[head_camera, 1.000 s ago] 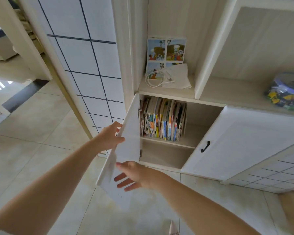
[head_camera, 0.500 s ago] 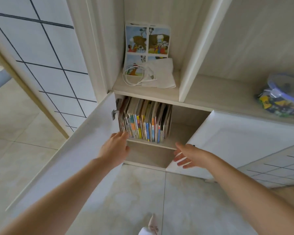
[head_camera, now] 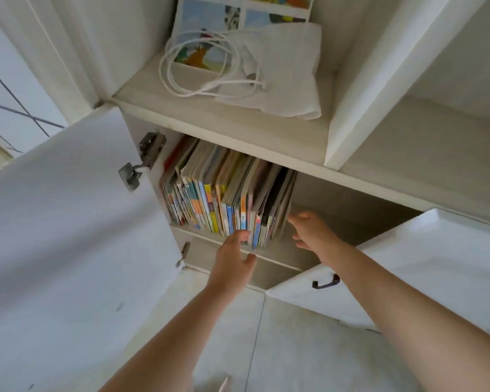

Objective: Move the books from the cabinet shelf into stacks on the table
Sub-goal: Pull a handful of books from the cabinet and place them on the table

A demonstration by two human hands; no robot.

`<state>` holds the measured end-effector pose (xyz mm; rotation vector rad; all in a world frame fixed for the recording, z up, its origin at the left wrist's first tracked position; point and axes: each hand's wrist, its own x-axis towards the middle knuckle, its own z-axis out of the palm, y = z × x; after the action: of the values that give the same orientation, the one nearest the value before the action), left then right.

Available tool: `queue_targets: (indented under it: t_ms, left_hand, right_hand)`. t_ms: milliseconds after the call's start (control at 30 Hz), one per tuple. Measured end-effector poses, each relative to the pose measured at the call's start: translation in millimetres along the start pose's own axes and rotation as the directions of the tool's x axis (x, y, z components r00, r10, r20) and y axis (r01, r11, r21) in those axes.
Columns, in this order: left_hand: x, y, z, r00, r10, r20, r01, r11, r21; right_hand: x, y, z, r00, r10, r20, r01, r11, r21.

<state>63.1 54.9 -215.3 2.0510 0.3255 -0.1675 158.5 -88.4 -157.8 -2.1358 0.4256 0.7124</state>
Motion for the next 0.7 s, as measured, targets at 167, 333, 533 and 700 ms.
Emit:
queue_targets:
  t_ms: [167,333,533,700]
  left_hand:
    - [33,-21,27,0.996,-0.036,-0.083,0.026,0.992,-0.126]
    - [50,-38,51,0.972,-0.105,-0.211,0.047,0.964,-0.262]
    - [55,-51,67,0.938,0.022,-0.345,-0.111,0.964,-0.240]
    - [58,-51,75,0.904,0.060,-0.422,-0.169,0.959,-0.226]
  right_hand:
    - [54,-16,17,0.984,-0.080,-0.160,0.097,0.990,0.098]
    - [87,-24,33,0.991,-0.018,-0.131,0.024,0.999,0.049]
    - [104,-32,39,0.978,0.203,0.037,-0.206,0.975,0.084]
    - [107,-32,33,0.962,0.262,0.080,-0.261,0.965,-0.022]
